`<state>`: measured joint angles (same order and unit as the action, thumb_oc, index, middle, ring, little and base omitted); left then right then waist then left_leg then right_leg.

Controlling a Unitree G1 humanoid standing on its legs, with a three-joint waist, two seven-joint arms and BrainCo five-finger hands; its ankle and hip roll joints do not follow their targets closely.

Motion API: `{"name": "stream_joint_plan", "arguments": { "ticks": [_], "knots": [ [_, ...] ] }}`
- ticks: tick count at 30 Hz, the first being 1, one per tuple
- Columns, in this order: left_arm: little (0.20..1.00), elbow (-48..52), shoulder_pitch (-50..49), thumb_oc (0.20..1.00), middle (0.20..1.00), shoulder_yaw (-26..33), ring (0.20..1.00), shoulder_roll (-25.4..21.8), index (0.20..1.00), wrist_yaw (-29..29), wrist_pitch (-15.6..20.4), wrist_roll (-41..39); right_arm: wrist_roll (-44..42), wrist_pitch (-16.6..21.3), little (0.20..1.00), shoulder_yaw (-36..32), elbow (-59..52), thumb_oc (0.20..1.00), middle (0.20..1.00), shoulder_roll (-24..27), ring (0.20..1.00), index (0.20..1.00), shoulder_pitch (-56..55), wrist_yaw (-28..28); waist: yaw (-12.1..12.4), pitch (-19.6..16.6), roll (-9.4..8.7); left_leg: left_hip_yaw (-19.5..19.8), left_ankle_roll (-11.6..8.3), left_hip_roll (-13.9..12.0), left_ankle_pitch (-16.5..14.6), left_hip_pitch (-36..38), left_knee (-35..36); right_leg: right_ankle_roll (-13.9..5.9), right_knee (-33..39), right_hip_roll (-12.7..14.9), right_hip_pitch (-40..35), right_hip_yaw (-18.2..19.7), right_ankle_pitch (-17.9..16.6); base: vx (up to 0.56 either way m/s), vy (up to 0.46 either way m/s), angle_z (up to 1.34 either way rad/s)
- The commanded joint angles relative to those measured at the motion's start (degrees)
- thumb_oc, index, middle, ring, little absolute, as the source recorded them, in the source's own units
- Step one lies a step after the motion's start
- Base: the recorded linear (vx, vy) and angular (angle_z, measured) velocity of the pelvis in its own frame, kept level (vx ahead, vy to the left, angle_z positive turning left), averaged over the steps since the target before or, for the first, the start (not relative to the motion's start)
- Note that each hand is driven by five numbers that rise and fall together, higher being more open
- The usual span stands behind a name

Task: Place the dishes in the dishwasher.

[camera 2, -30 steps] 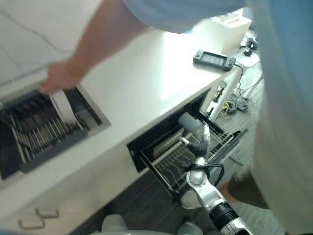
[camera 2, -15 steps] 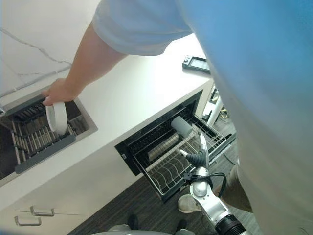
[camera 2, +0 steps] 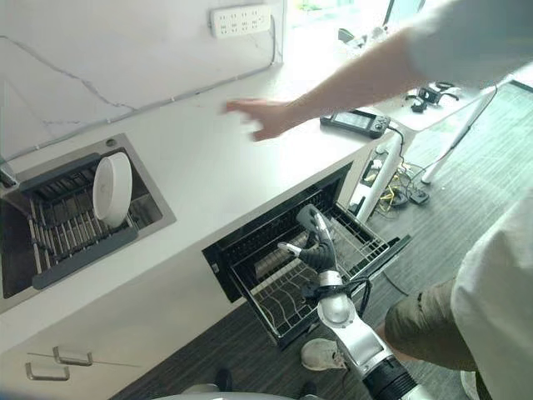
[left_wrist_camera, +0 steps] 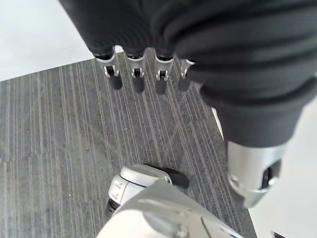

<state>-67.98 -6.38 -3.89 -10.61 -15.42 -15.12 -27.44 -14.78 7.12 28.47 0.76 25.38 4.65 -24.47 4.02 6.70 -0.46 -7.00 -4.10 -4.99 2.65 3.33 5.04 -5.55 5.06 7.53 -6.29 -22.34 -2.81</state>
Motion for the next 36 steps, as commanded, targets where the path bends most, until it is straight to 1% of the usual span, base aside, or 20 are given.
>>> {"name": "stream_joint_plan", "arguments": {
  "ticks": [1, 6, 8, 9, 14, 16, 17, 18, 22, 25, 27, 28, 30, 32, 33, 34, 36],
  "knots": [
    [1.0, -5.3, 1.7, 1.0, 1.0, -0.8, 1.0, -2.3, 1.0, 0.5, 0.5, 3.9, -1.6, 6.4, 1.0, -1.8, -5.8, 1.0, 1.0, 1.5, 1.0, 1.0, 0.3, 4.2, 1.1, -1.3, -0.04, 1.2, -2.18, -3.1, -1.3, -1.7, 0.0, -3.72, -1.5, 3.9, -2.9, 1.0, 3.7, 0.0, 0.019, 0.16],
    [1.0, -5.1, 0.5, 1.0, 1.0, 0.5, 1.0, -2.4, 1.0, 1.1, 1.3, 4.3, -2.9, 8.4, 1.0, -4.6, -11.5, 1.0, 1.0, 2.1, 1.0, 1.0, -1.9, 7.0, 0.9, -1.9, -0.02, 1.3, -1.94, -2.8, -1.1, -2.0, 0.0, -3.97, -1.3, 3.8, -3.1, 0.8, 3.6, 0.01, 0.023, 0.04],
    [1.0, -4.9, 0.1, 1.0, 1.0, 0.3, 1.0, -2.3, 1.0, 1.1, 1.5, 3.9, -3.3, 9.3, 1.0, -4.9, -12.8, 1.0, 1.0, 2.2, 1.0, 1.0, -1.7, 7.1, 0.9, -2.0, 0.01, 1.5, -1.89, -2.7, -1.1, -2.1, 0.0, -3.88, -1.1, 3.6, -3.2, 0.9, 3.5, -0.01, 0.022, 0.04],
    [1.0, -4.9, -0.3, 1.0, 1.0, 0.4, 1.0, -2.1, 1.0, 1.2, 1.8, 3.8, -3.4, 10.2, 1.0, -5.3, -14.6, 1.0, 1.0, 2.3, 1.0, 1.0, -1.2, 7.8, 1.2, -2.1, 0.04, 1.7, -1.78, -2.6, -1.0, -2.3, 0.0, -3.85, -0.9, 3.5, -3.3, 0.7, 3.5, -0.01, 0.021, 0.07],
    [1.0, -5.1, -1.2, 1.0, 1.0, 0.6, 1.0, -1.9, 1.0, 1.8, 3.0, 3.5, -6.0, 10.8, 1.0, -5.2, -17.7, 1.0, 1.0, 2.6, 1.0, 1.0, 2.7, 11.2, 2.6, -2.4, -0.13, 2.4, -1.71, -2.3, -0.9, -2.2, 0.0, -3.61, -0.9, 3.2, -3.8, 0.3, 3.8, 0.01, 0.016, 0.12],
    [1.0, -5.2, -1.0, 1.0, 1.0, 0.7, 1.0, -1.8, 1.0, 2.3, 3.7, 3.9, -6.0, 9.9, 1.0, -5.0, -17.8, 1.0, 1.0, 2.4, 1.0, 1.0, 4.9, 12.0, 3.3, -2.5, -0.34, 2.6, -1.7, -2.2, -0.9, -2.0, 0.0, -3.54, -0.9, 3.2, -4.1, 0.0, 3.9, 0.04, 0.029, 0.05],
    [1.0, -5.2, -0.9, 1.0, 1.0, 0.8, 1.0, -1.8, 1.0, 3.0, 4.3, 4.9, -6.9, 8.0, 1.0, -5.1, -17.9, 1.0, 1.0, 2.5, 1.0, 1.0, 7.3, 12.9, 4.0, -2.6, -0.53, 2.7, -1.69, -2.1, -0.9, -2.0, 0.0, -3.52, -0.9, 3.2, -4.4, -0.5, 3.9, 0.05, 0.041, 0.09],
    [1.0, -5.2, -0.8, 1.0, 1.0, 0.7, 1.0, -1.9, 1.0, 3.3, 4.5, 5.3, -7.6, 7.0, 1.0, -5.1, -17.8, 1.0, 1.0, 2.8, 1.0, 1.0, 8.4, 13.8, 4.3, -2.7, -0.61, 2.8, -1.68, -2.0, -0.9, -1.9, 0.0, -3.51, -0.9, 3.2, -4.6, -0.7, 3.9, 0.05, 0.053, 0.17],
    [1.0, -5.4, -0.2, 1.0, 1.0, 0.1, 1.0, -2.3, 1.0, 3.9, 5.3, 7.3, -12.8, 2.8, 1.0, -5.4, -16.5, 1.0, 1.0, 3.6, 1.0, 1.0, 15.2, 16.2, 6.3, -2.9, -1.12, 3.8, -1.53, -1.5, -0.8, -1.4, 0.0, -3.46, -1.2, 3.3, -5.4, -2.0, 4.2, 0.05, 0.076, 0.26],
    [1.0, -5.3, 0.2, 1.0, 1.0, -1.0, 1.0, -2.7, 1.0, 4.5, 5.7, 8.8, -17.2, 0.7, 1.0, -6.3, -13.4, 1.0, 1.0, 2.4, 1.0, 1.0, 20.3, 17.7, 8.5, -3.0, -1.47, 4.9, -1.19, -1.0, -1.0, -0.9, -0.1, -3.59, -2.1, 3.6, -6.3, -3.8, 4.6, 0.07, 0.111, 0.27],
    [1.0, -5.6, 0.2, 1.0, 1.0, -1.5, 1.0, -2.9, 1.0, 4.7, 5.8, 9.2, -19.3, 0.6, 1.0, -6.9, -10.8, 1.0, 1.0, 1.1, 1.0, 1.0, 22.3, 17.8, 9.7, -3.2, -1.62, 5.6, -0.95, -0.6, -0.9, -0.9, 0.0, -3.62, -2.8, 3.8, -6.7, -5.1, 4.8, 0.08, 0.134, 0.36],
    [1.0, -6.2, 0.2, 1.0, 1.0, -1.6, 1.0, -3.2, 1.0, 5.1, 6.0, 10.4, -21.1, 0.4, 1.0, -8.0, -9.1, 1.0, 1.0, 0.2, 1.0, 1.0, 23.8, 17.9, 10.8, -3.4, -1.81, 6.5, -0.76, -0.1, -0.8, -1.2, 0.0, -3.63, -3.5, 4.4, -7.1, -6.3, 4.5, 0.09, 0.14, 0.32],
    [1.0, -6.6, 0.3, 1.0, 1.0, -1.8, 1.0, -3.7, 1.0, 5.7, 6.1, 11.0, -21.9, 0.4, 1.0, -8.4, -6.6, 1.0, 1.0, -1.0, 1.0, 1.0, 25.6, 18.6, 11.6, -3.6, -1.97, 7.4, -0.42, 0.5, -0.9, -1.3, 0.0, -3.78, -4.3, 5.0, -7.2, -6.9, 3.9, 0.08, 0.128, 0.34],
    [1.0, -7.1, 0.7, 1.0, 1.0, -1.7, 1.0, -4.3, 1.0, 6.4, 5.9, 11.9, -24.5, -0.4, 1.0, -9.6, -4.9, 1.0, 1.0, -2.1, 1.0, 1.0, 27.3, 18.3, 12.6, -3.6, -2.24, 8.2, 0.13, 1.5, -1.0, -1.5, 0.0, -4.32, -5.6, 6.2, -7.3, -7.7, 2.2, 0.07, 0.136, 0.6],
    [1.0, -7.3, 0.9, 1.0, 1.0, -1.9, 1.0, -4.9, 1.0, 6.9, 5.7, 12.6, -25.8, -0.6, 1.0, -11.0, -1.4, 1.0, 1.0, -3.4, 1.0, 1.0, 29.2, 18.2, 13.3, -3.5, -2.45, 9.1, 0.63, 2.5, -1.1, -1.5, 0.0, -4.83, -6.8, 7.3, -7.4, -8.1, 0.6, 0.12, 0.073, 0.49],
    [1.0, -7.4, 1.0, 1.0, 1.0, -2.1, 1.0, -5.1, 1.0, 7.0, 5.7, 12.9, -26.0, -0.8, 1.0, -11.2, -0.1, 1.0, 1.0, -4.0, 1.0, 1.0, 29.9, 17.9, 13.6, -3.6, -2.54, 9.6, 0.35, 2.4, -2.2, -1.0, 0.0, -5.32, -7.4, 7.2, -7.9, -7.4, 1.3, 0.13, 0.063, 0.34],
    [1.0, -7.5, 1.4, 1.0, 1.0, -2.7, 1.0, -5.5, 1.0, 7.3, 5.8, 14.1, -26.0, -1.5, 1.0, -12.2, 3.8, 1.0, 1.0, -5.1, 1.0, 1.0, 31.8, 17.5, 14.5, -3.5, -2.82, 10.8, 0.79, 3.1, -2.3, -1.1, 0.0, -5.7, -8.2, 7.7, -8.2, -7.4, 0.4, 0.09, 0.026, 0.27]
  ]
}}
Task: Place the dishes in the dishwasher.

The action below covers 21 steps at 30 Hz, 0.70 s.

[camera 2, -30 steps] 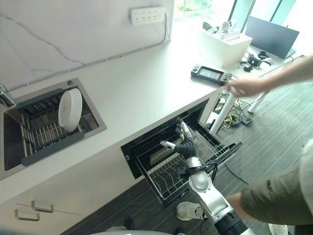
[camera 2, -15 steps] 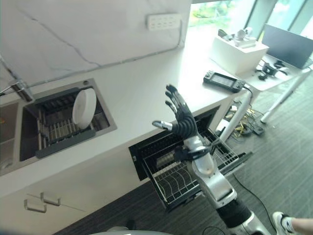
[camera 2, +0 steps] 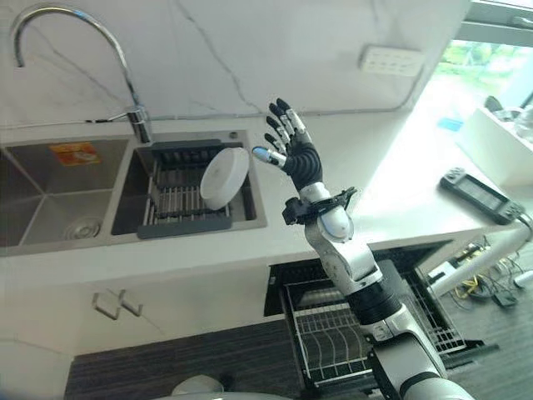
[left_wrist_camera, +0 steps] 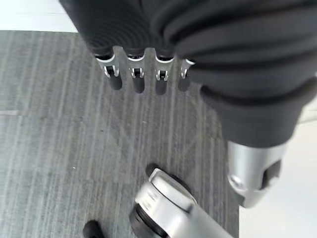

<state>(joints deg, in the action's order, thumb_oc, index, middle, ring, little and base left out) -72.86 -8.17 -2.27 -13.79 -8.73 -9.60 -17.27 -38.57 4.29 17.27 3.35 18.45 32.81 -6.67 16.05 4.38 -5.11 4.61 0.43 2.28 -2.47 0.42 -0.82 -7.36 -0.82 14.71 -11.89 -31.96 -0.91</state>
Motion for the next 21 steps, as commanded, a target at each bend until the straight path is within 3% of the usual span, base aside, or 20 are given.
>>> {"name": "stream_joint_plan", "arguments": {
  "ticks": [1, 10, 21],
  "knots": [
    [1.0, -2.6, 3.3, 1.0, 1.0, -4.3, 1.0, -2.5, 1.0, 0.8, 0.3, 4.4, -2.0, 1.0, 1.0, -1.4, 2.3, 1.0, 1.0, 1.7, 1.0, 1.0, 4.1, -0.2, 2.7, -1.2, 1.78, -0.4, -3.64, -4.0, 2.8, 1.7, 5.8, -4.02, -2.4, 0.6, -2.6, 2.2, -1.8, 0.07, 0.033, 0.3],
    [1.0, -2.3, 3.2, 1.0, 1.0, -6.0, 1.0, -4.4, 1.0, 2.1, 0.4, 7.4, -6.8, -0.9, 1.0, -6.8, 14.6, 1.0, 1.0, 5.0, 1.0, 1.0, 13.0, -0.3, 6.2, -1.6, 0.79, 2.5, -3.98, -3.5, 3.0, 0.3, 5.4, -4.67, -0.9, 0.1, -3.9, 0.1, -3.0, 0.08, 0.006, 0.18],
    [1.0, -3.9, 3.1, 1.0, 1.0, -5.7, 1.0, -5.2, 1.0, 3.0, 1.0, 8.9, -9.8, 0.2, 1.0, -10.5, 22.0, 1.0, 1.0, 7.4, 1.0, 1.0, 17.6, -3.2, 8.0, -1.9, 0.73, 4.4, -4.72, -3.2, 4.1, -1.4, 5.3, -4.65, 0.5, -0.8, -5.3, -0.3, -2.7, 0.04, -0.018, 0.09]
  ]
}}
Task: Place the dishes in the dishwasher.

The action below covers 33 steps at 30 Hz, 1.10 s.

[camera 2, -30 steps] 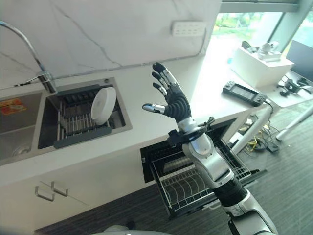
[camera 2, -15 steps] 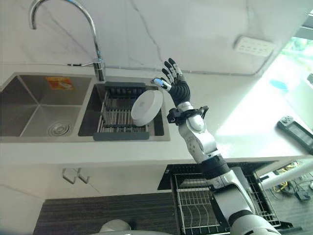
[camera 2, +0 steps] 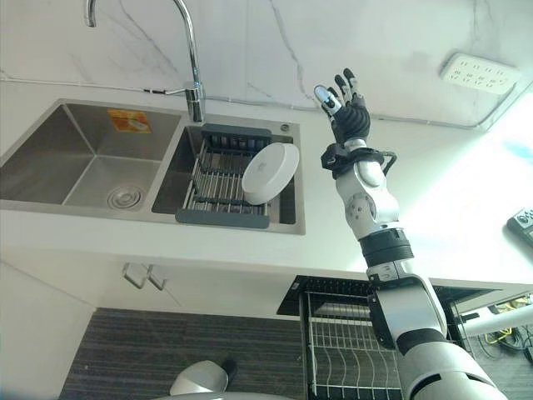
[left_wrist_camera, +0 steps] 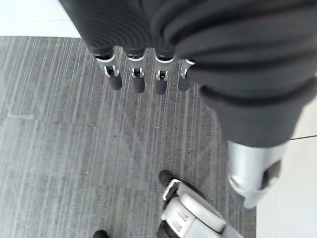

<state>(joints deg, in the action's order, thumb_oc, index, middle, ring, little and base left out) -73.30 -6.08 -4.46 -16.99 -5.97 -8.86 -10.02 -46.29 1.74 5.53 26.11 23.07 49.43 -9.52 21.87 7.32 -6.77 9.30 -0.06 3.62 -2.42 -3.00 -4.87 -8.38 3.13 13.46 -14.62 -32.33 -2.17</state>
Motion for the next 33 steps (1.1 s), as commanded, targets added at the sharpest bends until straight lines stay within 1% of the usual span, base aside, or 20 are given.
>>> {"name": "stream_joint_plan", "arguments": {
  "ticks": [1, 6, 9, 14, 23, 27, 33],
  "knots": [
    [1.0, -3.6, 1.0, 1.0, 1.0, -3.4, 1.0, -2.1, 1.0, 0.3, 0.3, 1.8, -2.2, 2.4, 1.0, 1.3, 0.0, 1.0, 1.0, 2.6, 1.0, 1.0, 1.2, -0.3, 2.3, -4.9, 2.56, -0.1, -4.19, -4.4, 4.1, 2.0, 9.3, -3.55, -3.5, 0.5, -2.7, 0.1, -1.3, 0.04, 0.018, 0.05],
    [1.0, -3.3, 1.4, 1.0, 1.0, -3.4, 1.0, -2.6, 1.0, 1.1, -0.4, 1.9, -2.2, 1.7, 1.0, 2.1, 2.1, 1.0, 1.0, 1.5, 1.0, 1.0, 1.1, 0.2, 2.5, -4.7, 3.11, -0.1, -4.02, -4.2, 4.4, 1.9, 9.2, -3.67, -3.7, 0.9, -3.0, 0.1, -1.5, 0.02, 0.025, 0.1],
    [1.0, -2.0, 1.5, 1.0, 1.0, -4.2, 1.0, -2.6, 1.0, 1.2, -1.7, 1.4, -1.9, 1.9, 1.0, 2.5, 3.7, 1.0, 1.0, 0.9, 1.0, 1.0, 1.0, -0.1, 2.7, -4.5, 3.57, -0.1, -3.93, -4.0, 4.5, 1.7, 9.2, -3.67, -3.8, 1.0, -3.1, -0.1, -1.3, 0.01, 0.036, 0.05],
    [1.0, 0.2, 0.8, 1.0, 1.0, -4.5, 1.0, -2.9, 1.0, 1.5, -3.3, 1.0, -1.8, 1.2, 1.0, 3.0, 4.1, 1.0, 1.0, 0.3, 1.0, 1.0, -0.1, -0.5, 2.9, -4.0, 4.03, 0.0, -3.83, -3.9, 4.7, 1.3, 9.1, -3.69, -3.8, 1.2, -3.1, 0.0, -1.0, 0.0, 0.001, 0.01],
    [1.0, 2.7, -0.7, 1.0, 1.0, -4.3, 1.0, -2.4, 1.0, 1.0, -3.7, 1.0, -1.3, 3.3, 1.0, 3.2, 5.5, 1.0, 1.0, -2.5, 1.0, 1.0, -3.0, -3.9, 2.9, -2.9, 4.77, 0.0, -3.85, -4.2, 5.0, 0.7, 8.8, -3.41, -3.8, 1.5, -3.0, 0.8, 0.0, 0.01, -0.013, -0.01],
    [1.0, 3.2, -1.1, 1.0, 1.0, -4.5, 1.0, -2.4, 1.0, 0.7, -3.3, 1.4, -1.3, 4.0, 1.0, 3.4, 6.1, 1.0, 1.0, -3.4, 1.0, 1.0, -4.5, -5.0, 3.0, -2.5, 5.16, 0.2, -3.95, -4.3, 5.0, 0.3, 8.5, -3.38, -3.6, 1.6, -3.1, 0.9, 0.3, 0.02, -0.034, -0.05],
    [1.0, 2.4, -0.5, 1.0, 1.0, -4.5, 1.0, -2.4, 1.0, 1.0, -3.1, 1.6, -0.6, 4.7, 1.0, 3.6, 7.8, 1.0, 1.0, -4.7, 1.0, 1.0, -5.9, -5.3, 3.0, -2.1, 5.67, 0.4, -4.04, -4.3, 5.1, -0.4, 8.0, -3.19, -3.5, 1.8, -3.0, 1.0, 0.9, 0.0, -0.006, -0.02]
  ]
}}
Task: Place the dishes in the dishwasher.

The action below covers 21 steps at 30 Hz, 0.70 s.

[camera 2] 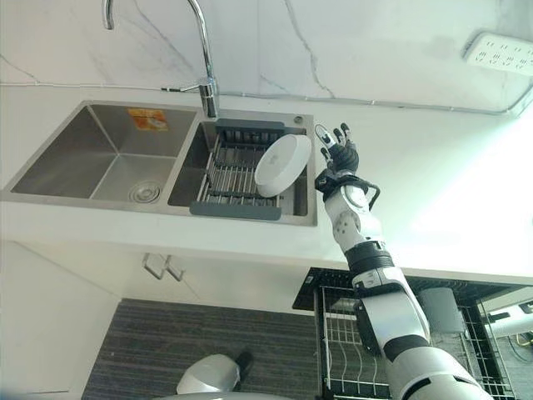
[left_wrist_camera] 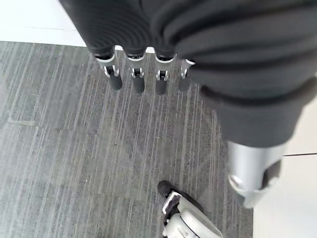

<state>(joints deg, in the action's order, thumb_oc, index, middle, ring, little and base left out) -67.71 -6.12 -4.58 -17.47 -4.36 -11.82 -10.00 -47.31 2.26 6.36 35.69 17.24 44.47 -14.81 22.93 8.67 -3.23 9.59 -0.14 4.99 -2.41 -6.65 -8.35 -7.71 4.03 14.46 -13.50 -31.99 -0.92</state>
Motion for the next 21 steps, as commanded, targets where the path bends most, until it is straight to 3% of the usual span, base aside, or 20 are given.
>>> {"name": "stream_joint_plan", "arguments": {
  "ticks": [1, 21],
  "knots": [
    [1.0, -3.2, -0.4, 1.0, 1.0, -4.4, 1.0, -2.0, 1.0, -0.7, -0.1, 1.6, 0.4, 4.3, 1.0, 2.8, -1.8, 1.0, 1.0, 1.0, 1.0, 1.0, -1.2, 0.1, 1.9, -3.3, 2.17, 0.2, -3.99, -5.8, 5.1, 3.2, 11.4, -3.87, -4.4, 0.8, -4.1, 0.6, -0.3, 0.0, -0.019, -0.04],
    [1.0, -1.5, -0.6, 1.0, 1.0, -5.4, 1.0, -1.9, 1.0, -0.4, -1.2, 2.0, 0.1, 1.9, 1.0, 5.2, 0.0, 1.0, 1.0, -1.6, 1.0, 1.0, -2.5, 2.8, 3.0, -1.7, 2.4, 0.7, -4.25, -5.5, 4.8, 0.5, 8.1, -3.21, -4.9, 1.1, -4.9, -0.3, 1.6, 0.0, 0.011, 0.0]
  ]
}}
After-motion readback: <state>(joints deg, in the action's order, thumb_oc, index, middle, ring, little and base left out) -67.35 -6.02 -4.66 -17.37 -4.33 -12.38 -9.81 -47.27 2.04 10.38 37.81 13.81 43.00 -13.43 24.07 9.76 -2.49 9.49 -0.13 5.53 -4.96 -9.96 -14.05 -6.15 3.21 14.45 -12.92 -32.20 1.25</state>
